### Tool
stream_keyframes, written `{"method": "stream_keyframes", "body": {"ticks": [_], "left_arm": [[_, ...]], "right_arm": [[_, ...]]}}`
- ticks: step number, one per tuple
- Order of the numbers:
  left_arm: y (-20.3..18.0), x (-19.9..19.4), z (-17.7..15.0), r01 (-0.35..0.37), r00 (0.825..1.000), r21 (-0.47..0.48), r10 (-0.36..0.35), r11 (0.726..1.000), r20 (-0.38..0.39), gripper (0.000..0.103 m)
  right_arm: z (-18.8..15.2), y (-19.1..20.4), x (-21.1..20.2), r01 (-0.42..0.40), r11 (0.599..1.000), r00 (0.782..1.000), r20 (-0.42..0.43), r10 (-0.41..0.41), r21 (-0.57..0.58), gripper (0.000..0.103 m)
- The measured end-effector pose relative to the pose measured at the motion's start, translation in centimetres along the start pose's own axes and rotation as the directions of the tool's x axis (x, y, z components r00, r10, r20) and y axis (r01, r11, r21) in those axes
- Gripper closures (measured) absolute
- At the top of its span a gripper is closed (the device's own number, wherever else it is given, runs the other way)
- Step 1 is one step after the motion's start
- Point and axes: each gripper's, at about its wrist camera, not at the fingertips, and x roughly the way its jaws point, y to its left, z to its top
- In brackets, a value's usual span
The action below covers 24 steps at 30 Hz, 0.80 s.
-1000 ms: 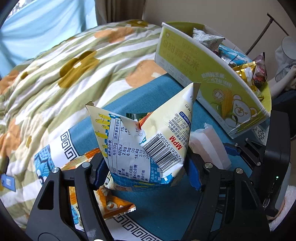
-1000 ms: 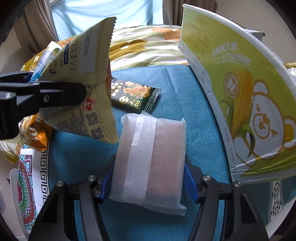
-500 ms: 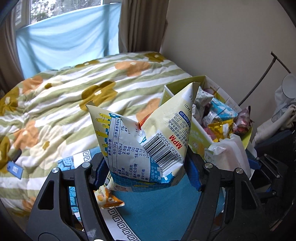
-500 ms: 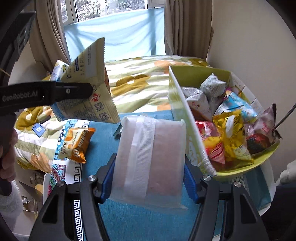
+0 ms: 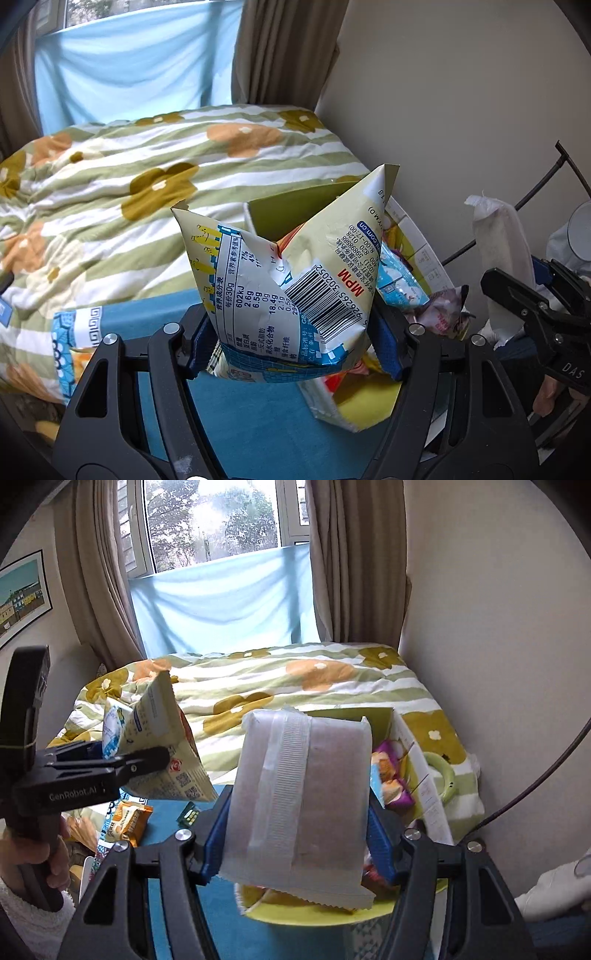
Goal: Organize snacks
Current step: 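Carry both items into the yellow box and open the left tool while the right tool releases its pack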
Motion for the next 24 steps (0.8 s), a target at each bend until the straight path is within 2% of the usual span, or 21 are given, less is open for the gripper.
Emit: {"method": "stream_keyframes", "body": {"ticks": [3,5,7,14,21,24], "left_arm": [[-2.8,3.0,0.5,0.01,1.0,-0.055,-0.011,0.998,-0.016,0.034],[-4.2,4.5,0.7,-0.002,1.0,-0.09,0.0,0.996,-0.027,0.016],[-5.2,5.5,0.7,-0.043,0.999,-0.102,0.04,0.994,-0.032,0.003],[-4.1,4.9,-0.9,-0.119,0.993,-0.181,0.114,0.976,-0.042,0.002],[-2.5,3.5,-2.1,-0.189,0.982,-0.211,0.183,0.959,-0.049,0.002],[-1.9,3.4,-2.2,-0.189,0.982,-0.23,0.183,0.955,-0.046,0.002]], "right_arm": [[1.1,-3.6,0.8,-0.023,1.0,1.0,0.006,0.023,-0.012,0.043],[1.6,-5.4,1.6,-0.04,0.999,0.999,-0.001,0.04,-0.025,0.043],[2.1,-6.9,2.4,-0.06,0.997,0.998,-0.016,0.059,-0.039,0.043],[3.4,-10.9,5.0,-0.129,0.99,0.991,-0.052,0.126,-0.053,0.043],[3.8,-11.7,7.6,-0.186,0.982,0.979,-0.091,0.181,-0.046,0.043],[4.7,-11.8,9.3,-0.192,0.98,0.975,-0.122,0.185,-0.051,0.043]]}}
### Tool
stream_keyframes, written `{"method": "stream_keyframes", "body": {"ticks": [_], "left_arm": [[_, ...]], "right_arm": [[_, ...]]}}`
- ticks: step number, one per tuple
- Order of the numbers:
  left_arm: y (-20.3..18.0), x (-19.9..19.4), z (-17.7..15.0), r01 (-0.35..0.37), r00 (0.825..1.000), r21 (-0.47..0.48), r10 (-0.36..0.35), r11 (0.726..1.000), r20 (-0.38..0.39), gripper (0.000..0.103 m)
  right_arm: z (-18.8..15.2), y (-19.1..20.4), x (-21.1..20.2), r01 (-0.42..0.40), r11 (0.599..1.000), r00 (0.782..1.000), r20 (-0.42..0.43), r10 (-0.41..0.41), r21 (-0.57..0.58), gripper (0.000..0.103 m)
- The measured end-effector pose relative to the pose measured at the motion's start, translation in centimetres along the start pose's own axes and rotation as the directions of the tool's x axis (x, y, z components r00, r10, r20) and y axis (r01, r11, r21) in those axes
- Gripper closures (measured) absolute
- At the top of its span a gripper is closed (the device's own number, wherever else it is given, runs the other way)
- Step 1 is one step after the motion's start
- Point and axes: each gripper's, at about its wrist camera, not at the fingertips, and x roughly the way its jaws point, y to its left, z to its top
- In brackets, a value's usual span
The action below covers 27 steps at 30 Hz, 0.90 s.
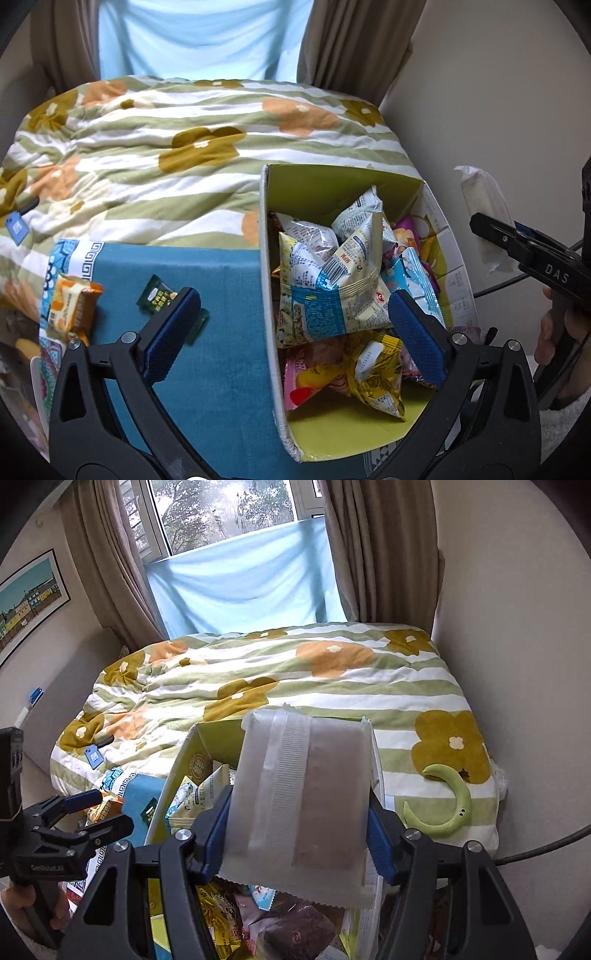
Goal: Organize snacks
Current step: 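Carry both items into the yellow box and open the left tool while the right tool releases its pack, then move both tools back over the orange cake pack and green cracker pack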
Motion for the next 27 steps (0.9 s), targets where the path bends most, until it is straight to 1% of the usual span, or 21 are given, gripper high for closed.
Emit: {"method": "stream_keyframes", "body": {"ticks": [4,5,6,7,8,10,12,16,22,24,27], "left_arm": [[0.3,0.3,-0.2,-0.023,1.0,0.004,0.023,1.0,-0.005,0.002],[0.4,0.2,-0.4,-0.03,1.0,0.008,0.03,1.0,-0.006,0.002],[0.5,0.2,-0.6,-0.038,0.999,0.01,0.038,0.999,-0.005,0.002],[0.7,0.1,-0.9,-0.047,0.999,0.011,0.047,0.999,-0.006,0.002],[0.9,0.1,-1.2,-0.053,0.999,0.01,0.053,0.999,-0.007,0.002],[1.3,0.0,-1.6,-0.053,0.999,0.005,0.053,0.999,-0.012,0.002],[1.6,0.1,-2.0,-0.051,0.999,0.0,0.051,0.999,-0.017,0.002],[1.8,-0.3,-2.7,-0.044,0.999,-0.006,0.044,0.999,-0.013,0.002],[1.6,-2.5,-3.1,-0.063,0.998,0.013,0.063,0.998,0.021,0.002],[1.6,-3.6,-3.3,-0.082,0.996,0.023,0.081,0.996,0.039,0.002],[1.9,-5.5,-3.5,-0.107,0.992,0.026,0.105,0.994,0.067,0.002]], "right_arm": [[1.2,-0.5,2.5,0.007,1.0,0.999,-0.041,-0.007,-0.015,0.043],[1.3,-0.7,3.1,0.006,1.0,0.999,-0.05,-0.007,-0.015,0.04],[1.3,-0.8,3.5,0.008,1.0,0.999,-0.053,-0.009,-0.015,0.035],[1.2,-0.8,3.8,0.014,1.0,0.998,-0.058,-0.015,-0.012,0.015],[1.0,-1.0,3.8,0.015,1.0,0.998,-0.055,-0.015,-0.006,0.001],[0.2,-1.3,3.3,0.0,1.0,0.999,-0.036,0.0,0.014,0.001],[-0.9,-1.4,3.0,0.002,0.999,0.999,-0.038,0.0,0.033,0.001],[-2.2,-0.6,2.4,0.015,1.0,0.999,-0.044,-0.014,0.009,0.001],[-2.0,0.5,0.4,0.043,0.999,0.999,0.001,-0.043,-0.034,0.001],[-1.9,0.9,-0.3,0.056,0.998,0.998,0.013,-0.056,-0.042,0.001],[-2.0,1.5,-1.3,0.053,0.998,0.998,0.033,-0.051,-0.035,0.001]]}}
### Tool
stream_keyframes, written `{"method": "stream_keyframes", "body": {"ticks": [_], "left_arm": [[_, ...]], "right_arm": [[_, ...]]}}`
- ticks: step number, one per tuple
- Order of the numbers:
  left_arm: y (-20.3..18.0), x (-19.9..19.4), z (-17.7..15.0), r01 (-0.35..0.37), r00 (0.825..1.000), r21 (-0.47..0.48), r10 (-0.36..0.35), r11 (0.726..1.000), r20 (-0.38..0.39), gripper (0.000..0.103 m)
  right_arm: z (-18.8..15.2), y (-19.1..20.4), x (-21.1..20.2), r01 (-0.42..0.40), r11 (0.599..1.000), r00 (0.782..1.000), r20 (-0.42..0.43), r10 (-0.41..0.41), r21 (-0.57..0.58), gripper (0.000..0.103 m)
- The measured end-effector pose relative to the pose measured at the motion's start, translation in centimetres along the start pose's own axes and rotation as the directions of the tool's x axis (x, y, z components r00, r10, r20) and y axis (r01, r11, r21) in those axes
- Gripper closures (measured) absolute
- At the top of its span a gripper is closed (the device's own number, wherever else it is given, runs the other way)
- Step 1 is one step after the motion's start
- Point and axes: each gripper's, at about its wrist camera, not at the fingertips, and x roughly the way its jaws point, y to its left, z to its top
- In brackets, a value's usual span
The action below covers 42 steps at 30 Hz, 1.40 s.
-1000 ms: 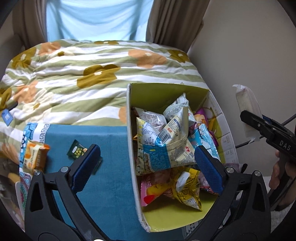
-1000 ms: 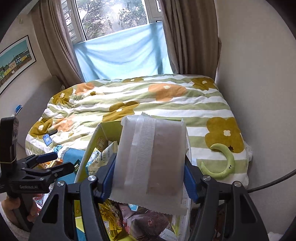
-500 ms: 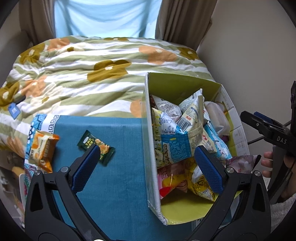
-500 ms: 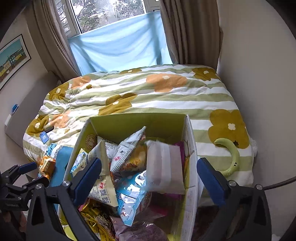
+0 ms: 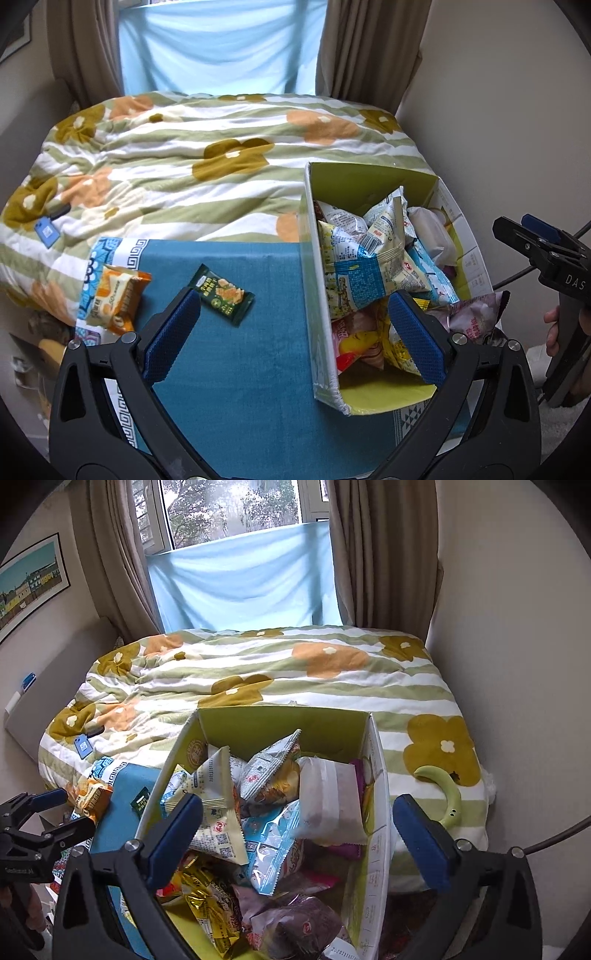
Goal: Organize snacks
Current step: 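Move both tools back over the orange cake pack and green cracker pack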
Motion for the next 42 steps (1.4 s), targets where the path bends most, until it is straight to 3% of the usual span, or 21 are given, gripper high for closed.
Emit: {"method": "stream_keyframes", "body": {"ticks": [12,22,32,42], "left_arm": [[6.2,-8.2,-1.3,-0.072,0.984,0.029,0.067,0.997,0.163,0.002],[16.5,-10.4,-3.0,-0.104,0.985,0.043,0.097,0.994,0.141,0.002],[24.4,-6.0,-3.3,-0.029,0.999,0.064,0.027,0.998,0.024,0.002],[27.4,3.0,-3.8,0.017,0.994,0.049,-0.012,0.999,-0.11,0.002]], "right_arm": [[-0.7,5.7,-5.6,0.015,1.0,0.997,0.081,-0.013,-0.018,0.001],[-2.0,15.0,-6.1,0.01,1.0,0.995,0.098,-0.008,-0.012,0.001],[-3.4,23.2,-1.6,-0.017,1.0,0.998,0.066,0.018,-0.009,0.001],[-5.9,26.8,7.2,-0.032,0.999,0.999,-0.028,0.031,-0.013,0.001]]}}
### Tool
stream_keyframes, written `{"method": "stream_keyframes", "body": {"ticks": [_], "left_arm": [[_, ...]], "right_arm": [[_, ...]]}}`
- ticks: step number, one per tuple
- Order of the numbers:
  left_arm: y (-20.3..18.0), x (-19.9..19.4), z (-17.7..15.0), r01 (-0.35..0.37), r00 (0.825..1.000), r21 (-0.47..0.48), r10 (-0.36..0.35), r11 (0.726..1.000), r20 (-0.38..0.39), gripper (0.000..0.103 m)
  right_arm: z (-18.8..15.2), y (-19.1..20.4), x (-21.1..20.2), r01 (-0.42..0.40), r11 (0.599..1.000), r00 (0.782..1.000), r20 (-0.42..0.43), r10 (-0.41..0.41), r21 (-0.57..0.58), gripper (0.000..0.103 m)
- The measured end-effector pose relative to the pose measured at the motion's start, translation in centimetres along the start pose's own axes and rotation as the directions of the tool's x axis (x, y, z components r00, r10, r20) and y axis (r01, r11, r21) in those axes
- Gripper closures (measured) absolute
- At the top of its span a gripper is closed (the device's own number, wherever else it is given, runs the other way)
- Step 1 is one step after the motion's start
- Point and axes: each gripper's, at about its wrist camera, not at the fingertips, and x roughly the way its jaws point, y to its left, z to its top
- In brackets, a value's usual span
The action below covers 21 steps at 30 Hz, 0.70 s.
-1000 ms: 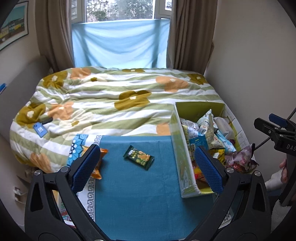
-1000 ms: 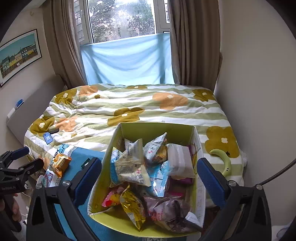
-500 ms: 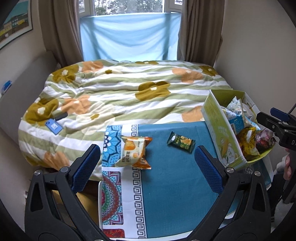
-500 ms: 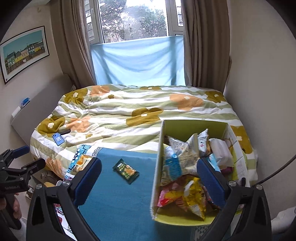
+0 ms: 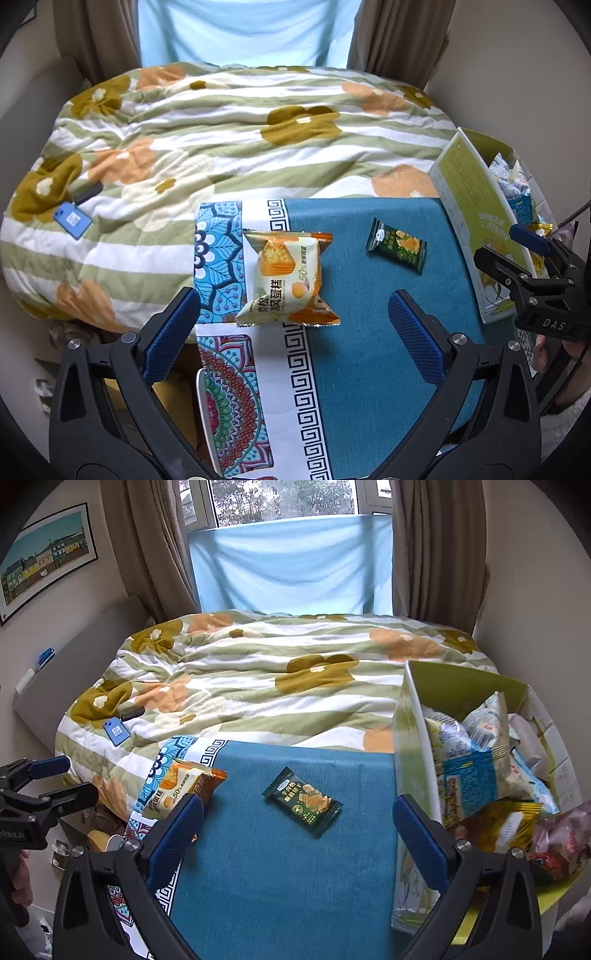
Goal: Organize snacks
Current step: 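Move both tools back over the orange cake pack and green cracker pack, then grasp the orange chiffon cake pack with the left tool while the right tool grasps the green cracker pack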
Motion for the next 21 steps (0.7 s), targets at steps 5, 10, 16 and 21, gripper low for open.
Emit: {"method": "stream_keyframes", "body": {"ticks": [5,10,16,21], "left_arm": [[-0.1,5.0,0.1,-0.011,0.999,-0.009,0.011,1.0,-0.046,0.002],[-0.1,9.4,0.3,-0.023,0.996,-0.032,0.02,0.999,-0.092,0.002],[0.1,13.2,0.4,-0.046,0.99,-0.049,0.039,0.998,-0.136,0.002],[0.4,14.7,0.7,-0.06,0.987,-0.073,0.048,0.995,-0.154,0.002]], "right_arm": [[-0.9,-0.4,4.7,0.007,0.999,0.998,-0.064,-0.01,-0.037,0.001],[-1.4,0.9,9.3,0.028,0.983,0.995,-0.093,-0.045,-0.183,0.001],[-1.6,0.2,14.4,-0.008,0.977,0.985,-0.171,-0.03,-0.213,0.001],[-1.8,-0.8,16.7,-0.028,0.978,0.976,-0.215,-0.017,-0.205,0.001]]}}
